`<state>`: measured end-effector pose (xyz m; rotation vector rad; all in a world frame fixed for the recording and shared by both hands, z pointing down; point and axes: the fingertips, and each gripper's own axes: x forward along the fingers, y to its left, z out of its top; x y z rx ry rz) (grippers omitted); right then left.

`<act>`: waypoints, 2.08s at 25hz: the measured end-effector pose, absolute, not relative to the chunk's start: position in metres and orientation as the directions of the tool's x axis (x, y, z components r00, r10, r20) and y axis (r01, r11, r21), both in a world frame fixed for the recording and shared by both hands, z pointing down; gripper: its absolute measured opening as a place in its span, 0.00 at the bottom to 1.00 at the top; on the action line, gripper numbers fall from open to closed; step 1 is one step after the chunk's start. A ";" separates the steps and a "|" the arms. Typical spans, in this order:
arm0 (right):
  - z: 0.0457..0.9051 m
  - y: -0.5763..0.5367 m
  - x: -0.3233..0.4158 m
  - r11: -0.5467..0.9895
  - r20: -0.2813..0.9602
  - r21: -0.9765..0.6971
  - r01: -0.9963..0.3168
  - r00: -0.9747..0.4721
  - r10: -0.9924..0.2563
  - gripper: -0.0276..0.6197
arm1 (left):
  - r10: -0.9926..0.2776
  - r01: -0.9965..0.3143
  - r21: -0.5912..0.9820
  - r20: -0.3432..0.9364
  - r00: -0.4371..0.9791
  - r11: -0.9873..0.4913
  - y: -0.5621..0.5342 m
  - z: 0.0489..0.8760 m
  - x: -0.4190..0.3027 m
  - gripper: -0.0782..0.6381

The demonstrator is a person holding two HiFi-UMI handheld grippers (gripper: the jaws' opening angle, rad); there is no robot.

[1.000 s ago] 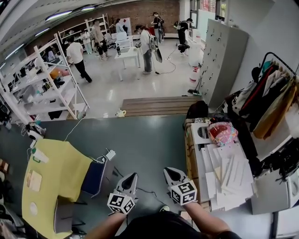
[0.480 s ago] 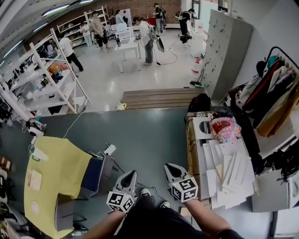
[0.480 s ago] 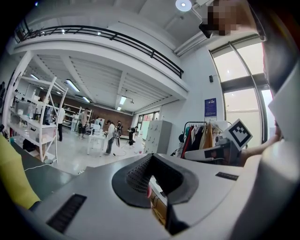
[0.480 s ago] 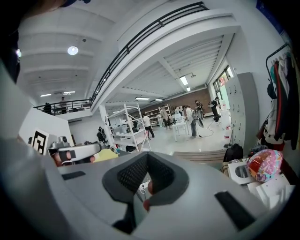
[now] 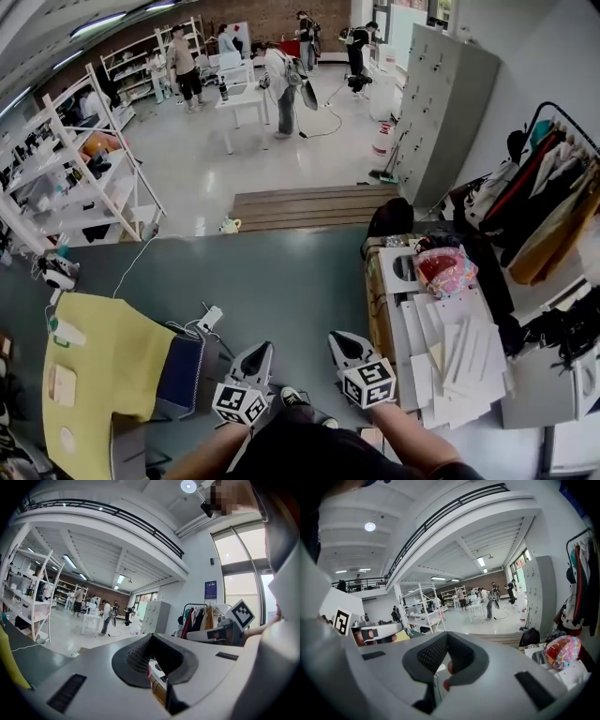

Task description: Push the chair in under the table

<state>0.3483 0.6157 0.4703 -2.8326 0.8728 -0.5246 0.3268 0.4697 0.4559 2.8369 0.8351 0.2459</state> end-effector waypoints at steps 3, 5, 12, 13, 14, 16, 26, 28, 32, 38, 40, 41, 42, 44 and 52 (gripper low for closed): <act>0.468 0.616 0.378 -0.837 0.289 -0.215 -0.503 0.786 -0.546 0.06 | 0.571 0.546 0.205 0.092 0.816 -0.812 0.471 0.454 0.358 0.12; 0.467 0.612 0.396 -0.843 0.289 -0.209 -0.495 0.793 -0.537 0.06 | 0.582 0.558 0.203 0.084 0.809 -0.805 0.468 0.452 0.379 0.12; 0.457 0.584 0.442 -0.854 0.289 -0.194 -0.483 0.803 -0.521 0.06 | 0.609 0.585 0.212 0.073 0.790 -0.783 0.444 0.447 0.429 0.12; 0.455 0.580 0.446 -0.853 0.287 -0.193 -0.484 0.804 -0.521 0.06 | 0.613 0.589 0.208 0.076 0.786 -0.781 0.441 0.449 0.435 0.12; 0.455 0.577 0.450 -0.853 0.286 -0.194 -0.484 0.804 -0.521 0.06 | 0.615 0.591 0.205 0.078 0.785 -0.780 0.438 0.452 0.441 0.12; 0.458 0.572 0.455 -0.855 0.289 -0.196 -0.480 0.805 -0.518 0.06 | 0.612 0.587 0.209 0.078 0.787 -0.782 0.431 0.454 0.451 0.12; 0.465 0.555 0.479 -0.847 0.303 -0.191 -0.496 0.791 -0.532 0.06 | 0.600 0.574 0.222 0.074 0.796 -0.788 0.418 0.460 0.471 0.12; 0.465 0.551 0.486 -0.842 0.301 -0.190 -0.504 0.787 -0.539 0.06 | 0.595 0.569 0.221 0.071 0.801 -0.792 0.415 0.459 0.477 0.12; 0.465 0.540 0.506 -0.824 0.290 -0.193 -0.533 0.771 -0.567 0.06 | 0.576 0.552 0.210 0.074 0.814 -0.807 0.406 0.459 0.492 0.12; 0.460 0.529 0.545 -0.786 0.278 -0.186 -0.590 0.736 -0.618 0.06 | 0.528 0.508 0.192 0.069 0.847 -0.840 0.396 0.451 0.526 0.12; 0.458 0.525 0.562 -0.772 0.276 -0.186 -0.609 0.721 -0.635 0.06 | 0.510 0.491 0.188 0.066 0.857 -0.850 0.394 0.449 0.539 0.12; 0.457 0.522 0.569 -0.764 0.274 -0.185 -0.618 0.714 -0.644 0.06 | 0.503 0.484 0.187 0.068 0.862 -0.855 0.394 0.449 0.545 0.12; 0.456 0.520 0.576 -0.757 0.272 -0.182 -0.628 0.707 -0.652 0.06 | 0.497 0.478 0.187 0.071 0.865 -0.858 0.394 0.449 0.550 0.12; 0.455 0.517 0.588 -0.743 0.273 -0.177 -0.645 0.693 -0.667 0.06 | 0.484 0.465 0.189 0.073 0.872 -0.865 0.393 0.449 0.560 0.12; 0.450 0.475 0.653 -0.620 0.256 -0.174 -0.765 0.573 -0.779 0.06 | 0.309 0.295 0.177 0.059 0.949 -0.939 0.349 0.435 0.595 0.12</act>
